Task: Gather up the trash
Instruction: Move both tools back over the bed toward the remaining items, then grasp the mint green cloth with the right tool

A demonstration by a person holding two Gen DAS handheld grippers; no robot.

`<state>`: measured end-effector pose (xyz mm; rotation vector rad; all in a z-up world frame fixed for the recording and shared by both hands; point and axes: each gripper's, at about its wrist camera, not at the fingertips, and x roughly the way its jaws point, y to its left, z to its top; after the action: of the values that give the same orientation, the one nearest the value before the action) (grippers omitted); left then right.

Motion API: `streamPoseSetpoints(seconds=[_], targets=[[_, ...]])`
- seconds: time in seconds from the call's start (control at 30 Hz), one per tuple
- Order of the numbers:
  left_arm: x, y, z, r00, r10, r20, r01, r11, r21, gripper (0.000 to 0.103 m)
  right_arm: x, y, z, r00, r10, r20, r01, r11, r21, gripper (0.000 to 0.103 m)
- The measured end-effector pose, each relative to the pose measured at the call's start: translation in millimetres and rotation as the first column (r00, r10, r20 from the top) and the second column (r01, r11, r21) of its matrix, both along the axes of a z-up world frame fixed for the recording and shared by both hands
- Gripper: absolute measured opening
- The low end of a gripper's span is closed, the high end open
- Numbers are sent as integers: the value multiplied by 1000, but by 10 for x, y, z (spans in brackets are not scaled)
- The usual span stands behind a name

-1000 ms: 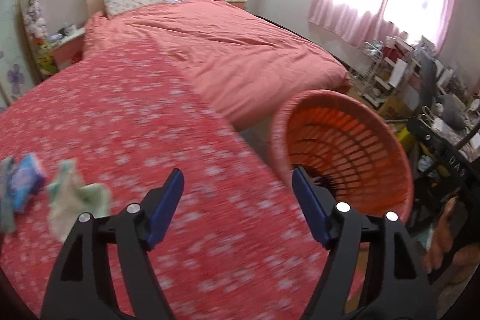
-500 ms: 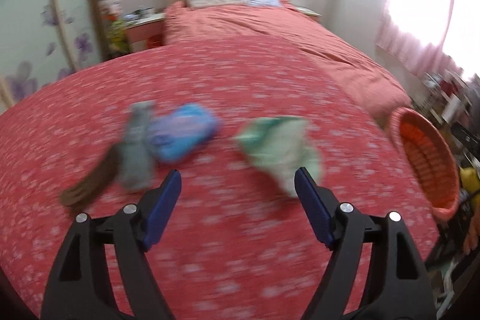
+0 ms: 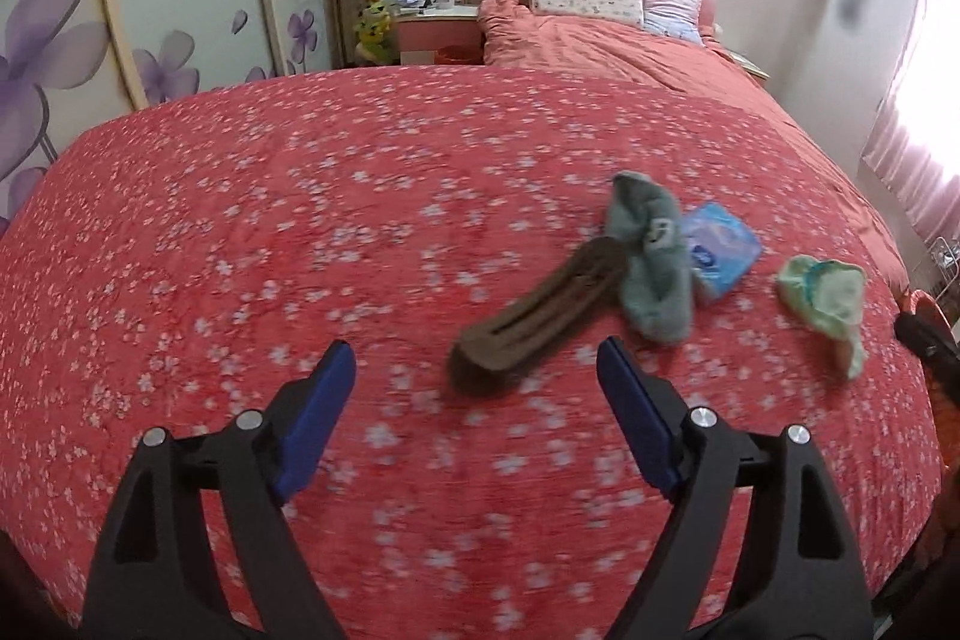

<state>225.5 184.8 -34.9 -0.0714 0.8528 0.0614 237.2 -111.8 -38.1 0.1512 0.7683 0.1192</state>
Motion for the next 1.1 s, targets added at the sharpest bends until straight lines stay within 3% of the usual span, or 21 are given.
streamPoseSetpoints(seconds=[0.13,0.33,0.47,0.67,0.93,1.1], targets=[[6,67,-30,1000,-17,2,17,1000,-12,82,139,256,-98,1000,-6,-24,6,1000,-24,50],[126,-89,-80,997,-73,2,73,997,7,83,298,271,-224,995,-58,-84,57,998,-15,49],[214,-223,-119,994,-109,-5,109,992,62,83,316,268,-267,993,-63,-104,61,998,-26,15],[372,-264,-248,992,-110,-60,115,991,73,83,229,240,-248,994,-65,-86,62,997,-36,12],[427,-320,-340,991,-86,-107,91,995,44,55,237,217,-256,994,-68,-84,67,998,-23,12],[437,-381,-317,991,-83,-108,81,996,-29,52,226,178,-304,993,-75,-90,73,997,-23,12]])
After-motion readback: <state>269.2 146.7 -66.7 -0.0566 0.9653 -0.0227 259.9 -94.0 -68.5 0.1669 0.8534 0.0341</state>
